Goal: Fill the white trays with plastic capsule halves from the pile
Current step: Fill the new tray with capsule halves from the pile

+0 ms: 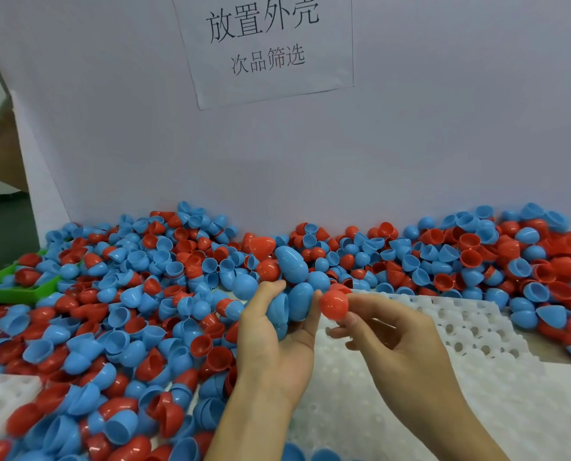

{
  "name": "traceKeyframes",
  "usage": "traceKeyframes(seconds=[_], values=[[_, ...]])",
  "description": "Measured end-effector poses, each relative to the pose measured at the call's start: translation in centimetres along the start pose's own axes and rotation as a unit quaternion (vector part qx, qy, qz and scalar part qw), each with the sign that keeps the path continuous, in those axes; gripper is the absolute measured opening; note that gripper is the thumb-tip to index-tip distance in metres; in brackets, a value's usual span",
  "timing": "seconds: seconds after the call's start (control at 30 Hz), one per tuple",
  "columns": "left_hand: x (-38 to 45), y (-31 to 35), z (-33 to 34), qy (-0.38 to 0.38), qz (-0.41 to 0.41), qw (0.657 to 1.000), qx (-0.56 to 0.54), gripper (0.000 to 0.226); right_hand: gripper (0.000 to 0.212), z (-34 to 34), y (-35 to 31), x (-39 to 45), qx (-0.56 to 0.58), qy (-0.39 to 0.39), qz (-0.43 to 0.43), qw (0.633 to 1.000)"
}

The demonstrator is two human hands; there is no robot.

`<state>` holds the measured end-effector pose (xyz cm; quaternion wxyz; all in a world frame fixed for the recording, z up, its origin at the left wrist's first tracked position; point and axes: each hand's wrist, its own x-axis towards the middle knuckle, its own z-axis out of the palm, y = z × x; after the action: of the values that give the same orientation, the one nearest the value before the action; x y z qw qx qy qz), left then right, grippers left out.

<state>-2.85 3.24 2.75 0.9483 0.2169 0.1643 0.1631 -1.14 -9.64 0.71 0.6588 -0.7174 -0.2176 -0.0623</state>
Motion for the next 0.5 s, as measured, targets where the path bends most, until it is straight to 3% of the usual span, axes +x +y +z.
traceKeyframes(seconds=[0.2,0.37,0.5], values=[[-0.28,-0.02,0.11,-0.025,0.002,1.0,0.013,0.043,0.015,0.21,0.06,0.02,-0.042,0.049,-0.024,0.998],[-0.6,-0.14,0.31,-0.041,-0.015,0.999,0.032,0.043,0.025,-0.07,-0.11,-0.07,-0.037,0.088,-0.023,0.995],[-0.73,-0.23,0.32,-0.053,-0.027,0.998,0.038,0.031,0.015,-0.09,-0.09,0.16,-0.115,0.119,-0.015,0.986]])
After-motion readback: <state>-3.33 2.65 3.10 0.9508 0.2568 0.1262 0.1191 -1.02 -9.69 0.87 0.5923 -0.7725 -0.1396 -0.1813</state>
